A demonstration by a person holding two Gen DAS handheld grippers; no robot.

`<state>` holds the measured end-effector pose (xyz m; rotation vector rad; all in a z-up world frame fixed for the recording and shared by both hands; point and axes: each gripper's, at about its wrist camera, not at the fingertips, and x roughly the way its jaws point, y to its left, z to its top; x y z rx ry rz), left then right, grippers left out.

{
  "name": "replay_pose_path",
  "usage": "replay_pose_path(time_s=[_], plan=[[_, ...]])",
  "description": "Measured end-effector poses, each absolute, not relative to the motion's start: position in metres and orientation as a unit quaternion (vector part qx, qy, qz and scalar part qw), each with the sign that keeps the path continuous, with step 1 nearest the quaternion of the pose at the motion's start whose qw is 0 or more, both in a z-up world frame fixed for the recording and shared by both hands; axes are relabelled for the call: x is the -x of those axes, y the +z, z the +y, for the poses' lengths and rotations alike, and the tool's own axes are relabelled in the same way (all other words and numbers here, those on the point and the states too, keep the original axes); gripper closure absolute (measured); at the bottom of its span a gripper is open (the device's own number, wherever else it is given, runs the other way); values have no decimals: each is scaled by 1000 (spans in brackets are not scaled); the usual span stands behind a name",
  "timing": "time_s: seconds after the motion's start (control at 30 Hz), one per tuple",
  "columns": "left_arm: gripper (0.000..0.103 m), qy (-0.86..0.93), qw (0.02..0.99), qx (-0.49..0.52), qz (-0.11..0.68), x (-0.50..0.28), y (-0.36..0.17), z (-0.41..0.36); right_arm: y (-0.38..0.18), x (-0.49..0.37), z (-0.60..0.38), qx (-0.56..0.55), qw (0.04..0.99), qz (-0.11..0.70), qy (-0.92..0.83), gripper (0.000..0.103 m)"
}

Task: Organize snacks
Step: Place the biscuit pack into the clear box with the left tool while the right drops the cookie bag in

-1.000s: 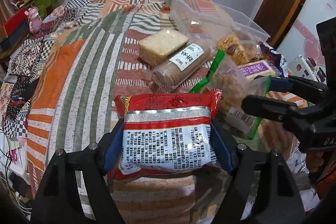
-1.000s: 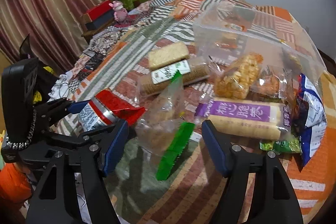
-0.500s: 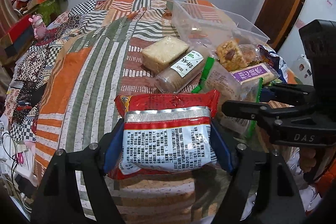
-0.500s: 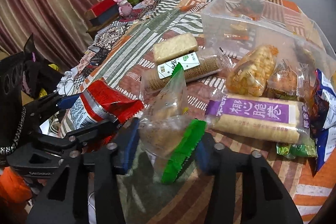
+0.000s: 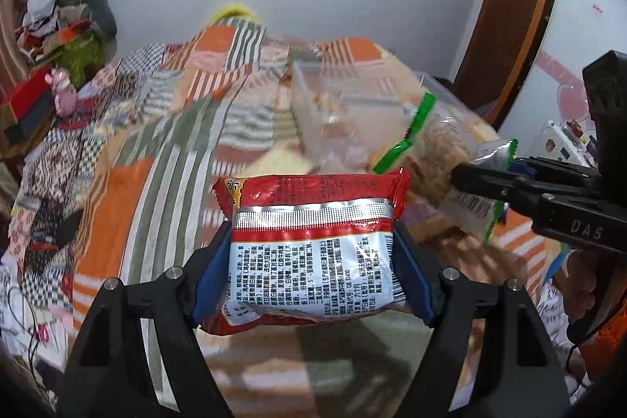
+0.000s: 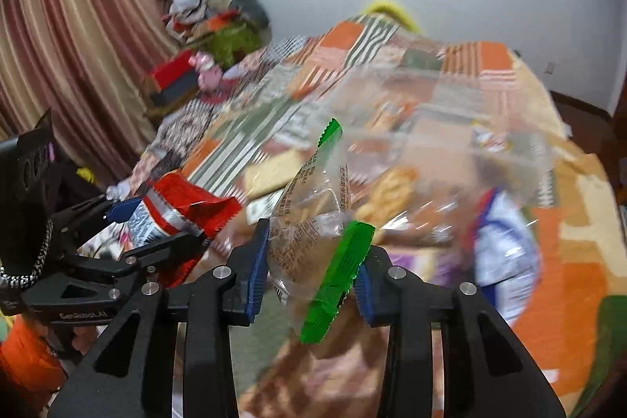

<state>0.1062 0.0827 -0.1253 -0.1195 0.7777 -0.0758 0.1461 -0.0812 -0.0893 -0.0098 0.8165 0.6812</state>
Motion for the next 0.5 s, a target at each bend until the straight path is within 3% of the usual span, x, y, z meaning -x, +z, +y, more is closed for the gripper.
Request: replay_pose_path(time_s=[0.5], plan=[[27, -51, 941, 48, 331, -202, -83, 44, -51, -195, -143, -15, 914, 321, 249, 69]])
